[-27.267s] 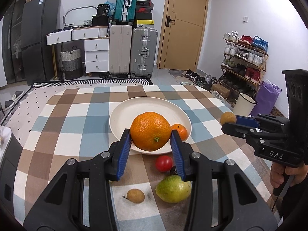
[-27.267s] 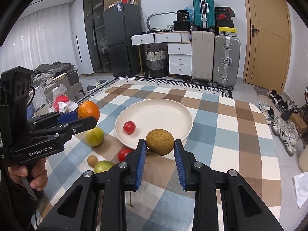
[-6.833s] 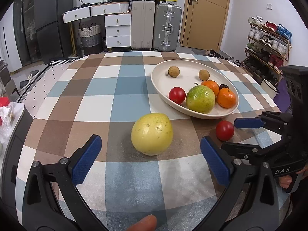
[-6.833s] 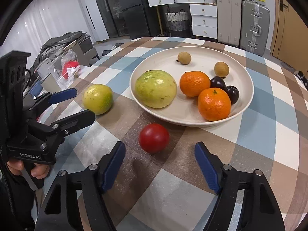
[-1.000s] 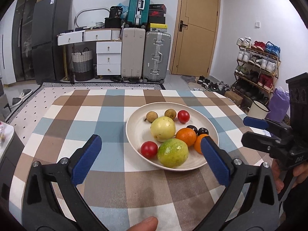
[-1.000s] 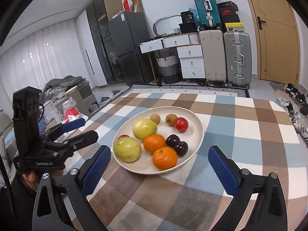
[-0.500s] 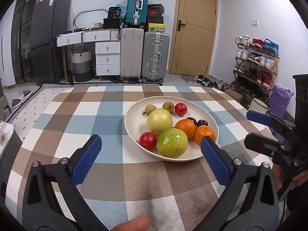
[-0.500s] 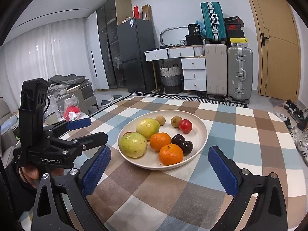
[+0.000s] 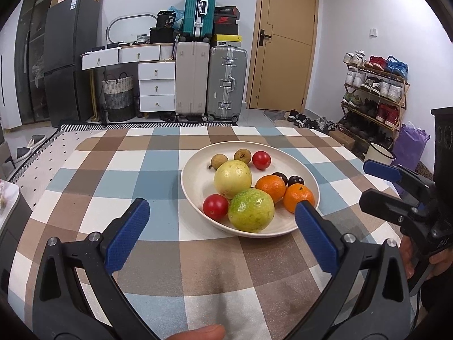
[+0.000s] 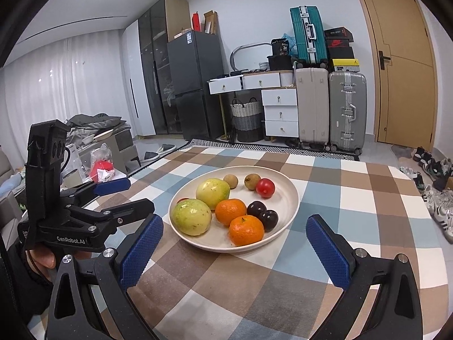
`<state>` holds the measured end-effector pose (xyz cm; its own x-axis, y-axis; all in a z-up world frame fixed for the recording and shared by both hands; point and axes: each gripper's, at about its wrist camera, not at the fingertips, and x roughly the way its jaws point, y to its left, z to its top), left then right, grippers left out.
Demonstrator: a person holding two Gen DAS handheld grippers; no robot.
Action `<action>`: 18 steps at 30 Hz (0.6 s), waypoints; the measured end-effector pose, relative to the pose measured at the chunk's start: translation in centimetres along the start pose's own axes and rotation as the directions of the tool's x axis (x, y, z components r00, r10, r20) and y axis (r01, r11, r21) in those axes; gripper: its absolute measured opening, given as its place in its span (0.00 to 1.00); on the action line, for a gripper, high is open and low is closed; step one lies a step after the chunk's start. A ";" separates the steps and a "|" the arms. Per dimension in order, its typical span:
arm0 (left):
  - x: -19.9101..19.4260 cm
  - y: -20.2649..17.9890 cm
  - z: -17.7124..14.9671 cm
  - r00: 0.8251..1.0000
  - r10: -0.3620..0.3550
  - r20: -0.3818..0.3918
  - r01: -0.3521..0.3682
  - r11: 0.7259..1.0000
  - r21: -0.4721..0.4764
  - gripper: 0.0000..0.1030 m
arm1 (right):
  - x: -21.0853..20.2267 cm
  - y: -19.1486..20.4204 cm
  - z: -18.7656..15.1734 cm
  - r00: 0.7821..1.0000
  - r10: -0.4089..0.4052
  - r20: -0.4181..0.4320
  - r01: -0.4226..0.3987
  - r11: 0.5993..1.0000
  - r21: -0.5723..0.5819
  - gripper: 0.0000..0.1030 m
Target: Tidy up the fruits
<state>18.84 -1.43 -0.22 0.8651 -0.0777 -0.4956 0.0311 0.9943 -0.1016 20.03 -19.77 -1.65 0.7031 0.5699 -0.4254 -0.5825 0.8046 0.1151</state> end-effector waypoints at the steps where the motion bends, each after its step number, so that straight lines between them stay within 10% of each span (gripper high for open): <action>1: 0.0 0.0 0.0 1.000 0.000 0.000 0.000 1.000 0.001 0.99 | 0.0 0.0 0.0 1.000 -0.002 0.000 0.002 1.000 0.001 1.00; 18: 0.0 0.0 0.0 1.000 0.000 0.004 0.000 1.000 0.003 0.99 | 0.2 0.0 0.0 1.000 0.004 -0.002 -0.004 1.000 0.003 1.00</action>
<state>18.85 -1.47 -0.24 0.8672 -0.0774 -0.4919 0.0328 0.9946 -0.0988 20.13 -19.66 -1.72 0.7000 0.5728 -0.4266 -0.5843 0.8028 0.1192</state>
